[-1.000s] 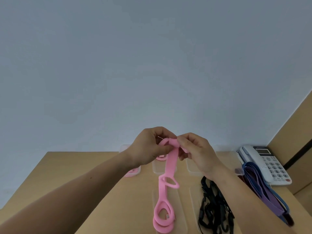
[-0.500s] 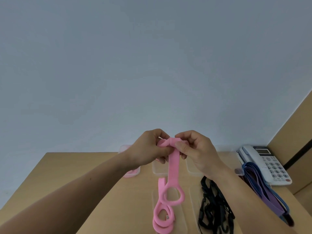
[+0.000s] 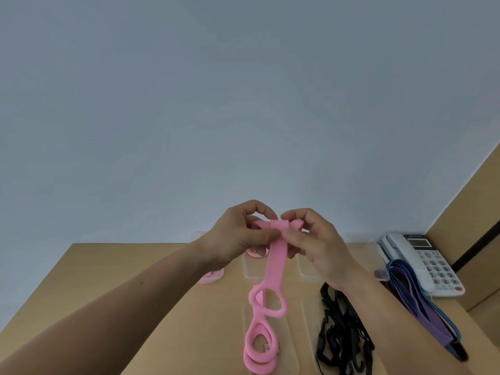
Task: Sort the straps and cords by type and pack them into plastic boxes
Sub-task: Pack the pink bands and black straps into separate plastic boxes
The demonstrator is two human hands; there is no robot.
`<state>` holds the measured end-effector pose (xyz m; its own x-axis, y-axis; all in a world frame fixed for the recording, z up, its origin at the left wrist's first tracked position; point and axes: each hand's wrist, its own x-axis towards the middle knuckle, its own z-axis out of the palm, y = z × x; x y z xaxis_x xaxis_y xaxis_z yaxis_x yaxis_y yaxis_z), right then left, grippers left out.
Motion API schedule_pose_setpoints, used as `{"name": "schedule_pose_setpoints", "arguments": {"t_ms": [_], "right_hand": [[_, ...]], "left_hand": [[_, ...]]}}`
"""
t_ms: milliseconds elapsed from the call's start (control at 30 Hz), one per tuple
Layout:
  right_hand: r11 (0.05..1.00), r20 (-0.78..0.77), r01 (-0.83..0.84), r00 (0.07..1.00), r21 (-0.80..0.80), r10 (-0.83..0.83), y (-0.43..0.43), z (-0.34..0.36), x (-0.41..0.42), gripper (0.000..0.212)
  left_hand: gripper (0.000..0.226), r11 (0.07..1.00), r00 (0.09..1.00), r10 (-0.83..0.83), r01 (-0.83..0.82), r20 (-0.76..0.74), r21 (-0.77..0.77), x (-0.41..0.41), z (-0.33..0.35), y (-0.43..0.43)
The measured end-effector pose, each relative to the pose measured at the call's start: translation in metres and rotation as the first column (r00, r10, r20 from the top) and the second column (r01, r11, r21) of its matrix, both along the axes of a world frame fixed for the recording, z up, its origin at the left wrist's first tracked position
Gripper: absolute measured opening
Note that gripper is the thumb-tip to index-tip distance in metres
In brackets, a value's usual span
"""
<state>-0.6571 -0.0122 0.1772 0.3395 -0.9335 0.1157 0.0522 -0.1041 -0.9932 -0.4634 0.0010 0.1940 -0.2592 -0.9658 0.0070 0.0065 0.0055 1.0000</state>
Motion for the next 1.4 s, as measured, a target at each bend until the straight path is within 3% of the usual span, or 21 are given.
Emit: {"name": "schedule_pose_setpoints", "arguments": {"t_ms": [133,200,367,567,767,967,1167,1300,1400], "right_hand": [[0.995,-0.023,0.000,1.000,0.100,0.002,-0.001,0.003,0.000,0.039],[0.995,-0.062,0.009,0.998,0.100,-0.003,-0.001,0.002,0.000,0.031],[0.997,-0.091,0.067,0.993,-0.032,-0.069,0.000,0.003,0.000,0.020],[0.999,-0.083,0.036,0.996,-0.037,-0.039,0.001,0.003,0.000,0.028],[0.998,-0.014,-0.012,1.000,-0.060,0.011,0.002,-0.003,0.001,0.032],[0.998,-0.008,-0.018,1.000,-0.052,0.018,0.001,-0.002,0.000,0.036],[0.996,0.034,-0.005,0.999,0.085,0.002,-0.001,0.002,0.002,0.041],[0.999,-0.080,0.026,0.997,0.039,-0.023,0.000,0.002,0.003,0.021],[0.996,-0.088,0.073,0.993,-0.044,-0.077,0.000,0.002,0.004,0.013]], "left_hand": [[0.025,0.993,0.998,0.003,0.005,0.063,-0.117,-0.001,-0.003,0.000],[0.025,0.989,0.997,0.010,0.002,0.083,-0.145,-0.002,-0.005,0.001],[0.053,0.999,0.990,-0.012,0.019,0.139,-0.050,0.001,-0.005,-0.002],[0.029,0.996,0.968,-0.085,0.077,0.236,0.040,0.001,0.004,0.000],[0.036,0.983,0.990,-0.129,0.120,0.058,0.138,0.005,0.007,0.000],[0.028,0.996,0.999,-0.050,0.049,0.017,0.075,0.005,0.002,-0.004],[0.027,0.996,0.993,0.009,0.001,0.115,-0.092,0.004,0.002,0.001],[0.041,0.994,0.982,0.057,-0.038,0.182,-0.106,0.005,0.001,0.002],[0.035,0.999,0.971,0.024,-0.012,0.237,-0.052,0.006,0.000,0.001]]}}
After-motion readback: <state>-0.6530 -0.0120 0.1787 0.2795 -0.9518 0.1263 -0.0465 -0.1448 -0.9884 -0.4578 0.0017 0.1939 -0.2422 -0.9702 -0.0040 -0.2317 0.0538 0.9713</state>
